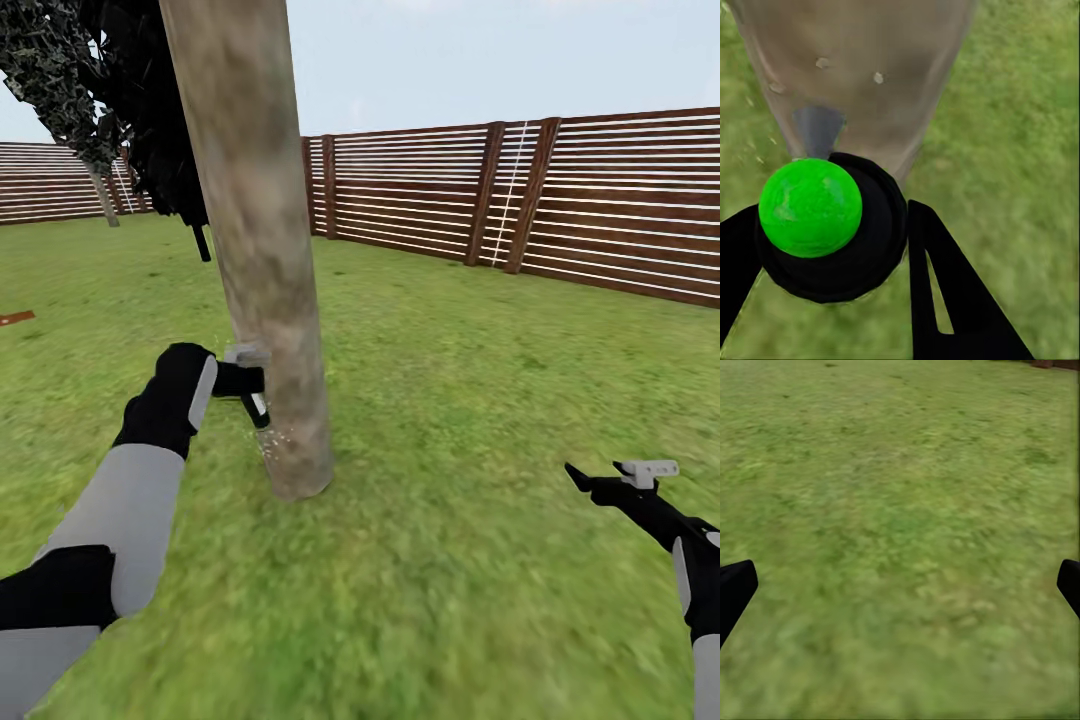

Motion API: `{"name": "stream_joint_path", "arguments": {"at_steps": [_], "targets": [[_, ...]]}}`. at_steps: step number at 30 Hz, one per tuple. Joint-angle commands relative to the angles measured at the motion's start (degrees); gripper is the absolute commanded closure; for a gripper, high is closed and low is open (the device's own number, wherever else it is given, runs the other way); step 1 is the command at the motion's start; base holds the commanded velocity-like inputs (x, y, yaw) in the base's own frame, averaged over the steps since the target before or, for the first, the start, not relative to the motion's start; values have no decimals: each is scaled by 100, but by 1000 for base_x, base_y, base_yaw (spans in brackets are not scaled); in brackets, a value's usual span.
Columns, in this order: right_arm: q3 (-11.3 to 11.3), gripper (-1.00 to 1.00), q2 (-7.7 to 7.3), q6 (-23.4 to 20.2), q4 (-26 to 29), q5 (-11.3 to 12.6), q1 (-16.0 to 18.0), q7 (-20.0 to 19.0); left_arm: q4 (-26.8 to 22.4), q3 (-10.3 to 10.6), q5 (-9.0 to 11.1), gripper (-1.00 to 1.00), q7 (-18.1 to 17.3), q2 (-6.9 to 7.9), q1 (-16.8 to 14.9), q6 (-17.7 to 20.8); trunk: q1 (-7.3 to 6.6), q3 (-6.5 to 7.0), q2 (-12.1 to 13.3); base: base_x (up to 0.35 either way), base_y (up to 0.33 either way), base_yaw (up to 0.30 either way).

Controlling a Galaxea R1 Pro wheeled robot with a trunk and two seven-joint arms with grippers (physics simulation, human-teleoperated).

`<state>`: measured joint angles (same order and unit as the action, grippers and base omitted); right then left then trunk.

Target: In the garden, pick up the pesticide atomizer on the floor and spray pesticide onto both trees until each tree trunk is fully covered.

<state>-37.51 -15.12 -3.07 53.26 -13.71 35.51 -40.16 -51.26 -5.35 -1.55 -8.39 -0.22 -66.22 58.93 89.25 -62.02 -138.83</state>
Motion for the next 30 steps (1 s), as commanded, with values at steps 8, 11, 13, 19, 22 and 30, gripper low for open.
{"name": "stream_joint_path", "arguments": {"at_steps": [8, 11, 13, 19, 22, 30], "targets": [[-10, -100, 0, 0, 9, 3, 0, 0, 545, 19, -2, 100, -4, 15, -89, 6, 0, -1, 0, 0, 0, 0], [-10, -100, 0, 0, 6, 6, 0, 0, 547, 20, -3, 100, -11, 13, 348, -38, 0, -1, 0, 0, 0, 0], [-6, -100, 0, 0, 3, 5, 0, 0, 547, 10, -4, 100, -19, -11, 605, -70, 0, -1, 0, 0, 0, 0], [-5, -100, 0, 0, 1, 7, 0, 0, 553, -1, -2, 100, -26, -39, 1248, -272, 0, -1, 0, 0, 0, 0], [-2, -100, 0, 0, 3, 6, 0, 0, 656, -1, -8, 100, -22, -38, 1486, -459, 0, -1, 0, 0, 0, 0], [-4, -100, 0, 0, 2, 1, 0, 0, 801, -1, -17, 100, 39, -30, 1591, -1132, 0, -1, 0, 0, -86, 101]]}}
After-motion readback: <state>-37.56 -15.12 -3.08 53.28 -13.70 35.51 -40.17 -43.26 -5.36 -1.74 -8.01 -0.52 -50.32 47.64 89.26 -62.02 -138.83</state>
